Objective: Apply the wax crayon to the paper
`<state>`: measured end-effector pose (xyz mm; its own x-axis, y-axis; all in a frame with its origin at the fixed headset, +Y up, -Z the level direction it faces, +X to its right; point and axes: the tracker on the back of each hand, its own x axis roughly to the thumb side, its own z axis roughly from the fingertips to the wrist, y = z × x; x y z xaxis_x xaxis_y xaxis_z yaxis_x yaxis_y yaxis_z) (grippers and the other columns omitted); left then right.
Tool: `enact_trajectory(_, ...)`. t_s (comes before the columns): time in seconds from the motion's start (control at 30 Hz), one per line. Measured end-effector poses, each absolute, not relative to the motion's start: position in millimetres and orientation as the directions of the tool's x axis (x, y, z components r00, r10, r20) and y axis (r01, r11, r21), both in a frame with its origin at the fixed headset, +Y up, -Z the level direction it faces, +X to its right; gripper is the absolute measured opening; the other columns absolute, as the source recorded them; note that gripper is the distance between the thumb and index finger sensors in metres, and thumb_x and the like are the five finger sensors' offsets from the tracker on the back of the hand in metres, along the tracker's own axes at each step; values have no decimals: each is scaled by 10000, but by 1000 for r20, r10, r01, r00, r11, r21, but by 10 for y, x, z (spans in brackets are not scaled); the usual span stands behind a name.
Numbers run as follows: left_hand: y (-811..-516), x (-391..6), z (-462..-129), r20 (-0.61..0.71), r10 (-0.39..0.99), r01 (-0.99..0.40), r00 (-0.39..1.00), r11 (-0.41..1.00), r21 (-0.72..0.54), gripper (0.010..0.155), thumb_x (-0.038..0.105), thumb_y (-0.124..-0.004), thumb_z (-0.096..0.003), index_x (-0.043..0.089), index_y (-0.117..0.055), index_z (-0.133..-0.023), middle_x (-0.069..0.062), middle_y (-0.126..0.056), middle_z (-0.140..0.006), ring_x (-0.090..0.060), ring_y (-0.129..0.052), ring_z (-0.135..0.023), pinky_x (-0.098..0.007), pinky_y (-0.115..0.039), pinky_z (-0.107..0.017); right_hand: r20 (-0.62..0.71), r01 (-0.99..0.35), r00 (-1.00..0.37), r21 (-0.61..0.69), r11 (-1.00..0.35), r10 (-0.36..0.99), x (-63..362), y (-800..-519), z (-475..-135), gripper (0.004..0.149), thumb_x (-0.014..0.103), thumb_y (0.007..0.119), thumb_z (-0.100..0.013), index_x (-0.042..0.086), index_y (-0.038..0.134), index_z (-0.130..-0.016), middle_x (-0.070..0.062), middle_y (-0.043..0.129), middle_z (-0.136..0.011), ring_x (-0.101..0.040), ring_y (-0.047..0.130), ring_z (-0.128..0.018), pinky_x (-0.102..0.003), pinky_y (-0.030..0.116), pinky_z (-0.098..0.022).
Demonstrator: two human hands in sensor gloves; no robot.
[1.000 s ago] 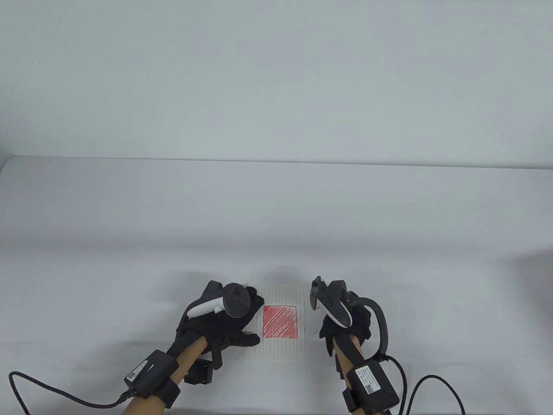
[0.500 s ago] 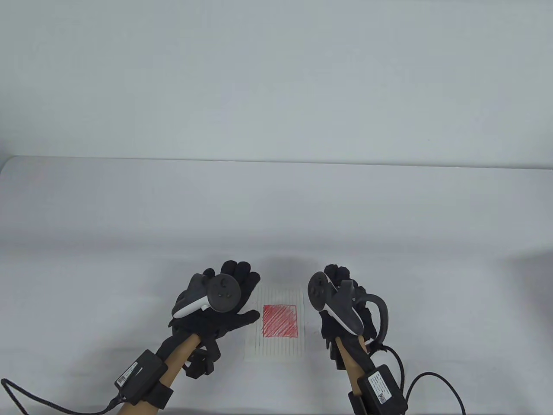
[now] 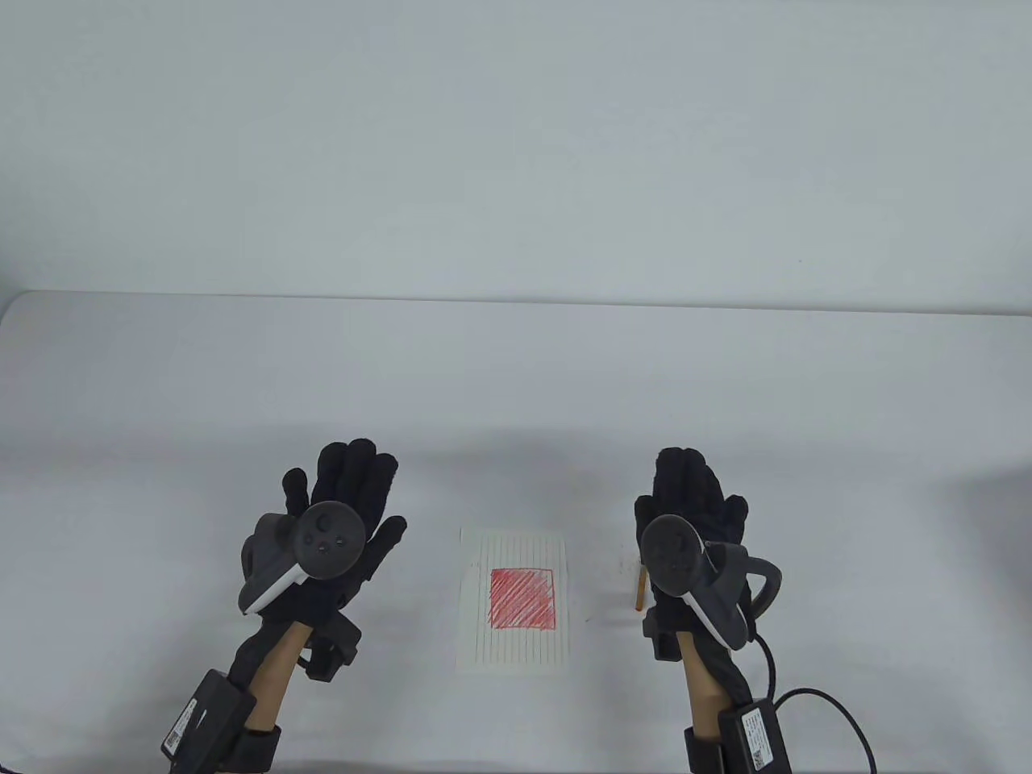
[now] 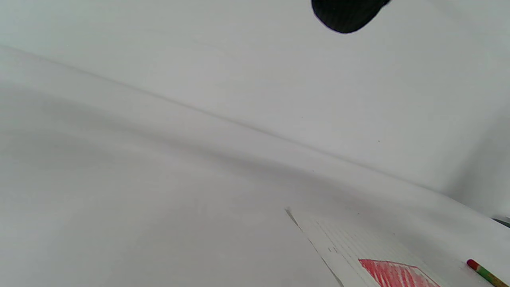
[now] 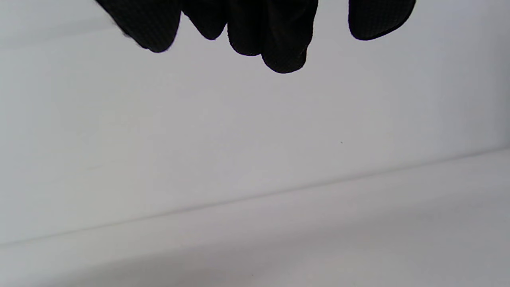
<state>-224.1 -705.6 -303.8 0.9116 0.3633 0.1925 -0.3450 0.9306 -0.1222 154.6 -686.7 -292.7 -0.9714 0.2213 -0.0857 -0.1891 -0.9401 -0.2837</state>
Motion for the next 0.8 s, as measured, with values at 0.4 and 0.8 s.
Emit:
enact_trajectory(0.4, -7352, -2284, -3160, 127, 419, -370, 899, 883, -290, 736, 539, -537, -608, 414, -31, -1127, 129, 103, -1193, -211, 156, -1112, -567, 107, -733, -90, -120, -986, -174, -977, 137, 1479, -7033, -3020, 641, 397, 672, -549, 209, 408, -1102, -107, 456, -1155, -295, 604, -1026, -648, 498, -694)
enact_trajectory(0.8, -7369, -2258, -3153, 131, 396, -343, 909, 888, -307, 741, 544, -538, -606, 410, -27, -1126, 128, 110, -1189, -213, 161, -1106, -565, 108, -731, -86, -130, -986, -163, -978, 146, 1469, -7023, -3018, 632, 395, 671, -550, 209, 420, -1100, -105, 473, -1150, -291, 620, -1020, -643, 506, -693)
